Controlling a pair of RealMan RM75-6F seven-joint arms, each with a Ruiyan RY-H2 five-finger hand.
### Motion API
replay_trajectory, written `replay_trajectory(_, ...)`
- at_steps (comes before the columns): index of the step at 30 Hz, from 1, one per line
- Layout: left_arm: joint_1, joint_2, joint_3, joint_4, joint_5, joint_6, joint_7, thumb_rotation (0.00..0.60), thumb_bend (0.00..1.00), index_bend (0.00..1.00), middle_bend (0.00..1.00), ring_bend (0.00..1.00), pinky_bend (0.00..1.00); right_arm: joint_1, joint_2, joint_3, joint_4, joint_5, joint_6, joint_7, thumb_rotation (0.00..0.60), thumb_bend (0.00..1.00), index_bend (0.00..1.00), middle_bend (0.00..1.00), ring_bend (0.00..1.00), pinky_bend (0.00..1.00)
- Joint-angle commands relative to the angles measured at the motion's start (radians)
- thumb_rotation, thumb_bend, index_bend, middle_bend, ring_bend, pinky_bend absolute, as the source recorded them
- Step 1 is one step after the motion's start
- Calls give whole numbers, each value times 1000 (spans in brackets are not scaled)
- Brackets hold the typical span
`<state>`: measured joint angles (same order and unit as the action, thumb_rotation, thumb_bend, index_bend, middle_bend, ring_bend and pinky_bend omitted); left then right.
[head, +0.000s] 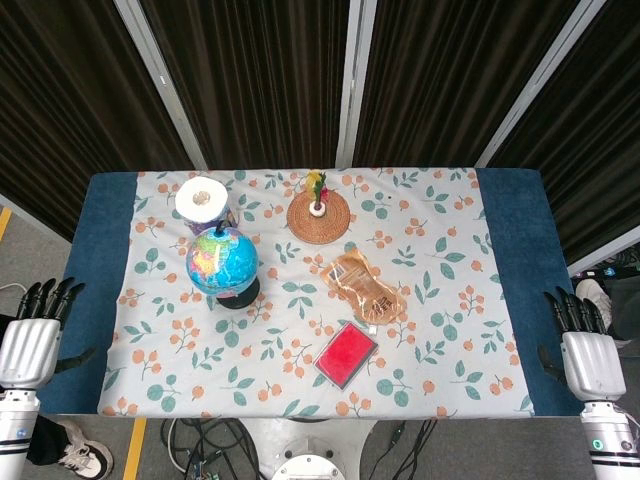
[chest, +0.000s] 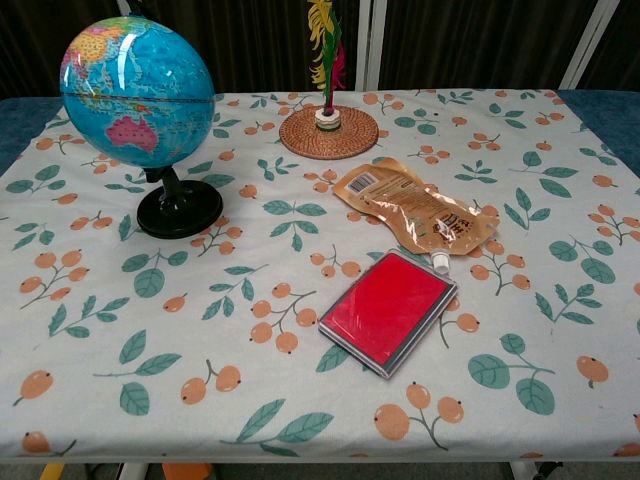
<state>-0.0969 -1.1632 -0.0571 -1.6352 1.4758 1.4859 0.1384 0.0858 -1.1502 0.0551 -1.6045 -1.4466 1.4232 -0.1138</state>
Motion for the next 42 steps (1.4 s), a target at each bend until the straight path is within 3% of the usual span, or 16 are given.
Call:
replay_trajectory(1,-2,-8,2,9,-3,-6,-4,600,20,136,87,0,46,0,2,1,1,-1,2,0,600,299,0,0,0,0)
replay_trajectory(19,-43,-7,5,-7,99,4,-12,600,21,143,101,0,48,0,13,-2,-10,-12,6,-6,600,299,0,0,0,0)
replay_trajectory(28,-110,-38,-41,-45,75,-56,-115,600,0,148,117,0,48,1,20,2,0,0,0,-9,600,299,0,0,0,0)
replay_trajectory(35,-192,-88,-117,-94,10,-124,-235,599,0,117,101,0,45,8,10,1,4,4,-13,-16,600,301,0,0,0,0)
replay_trajectory(42,-253,-148,-168,-115,-24,-147,-240,520,0,42,18,0,2,6,13,3,8,9,-12,-12,600,301,0,0,0,0)
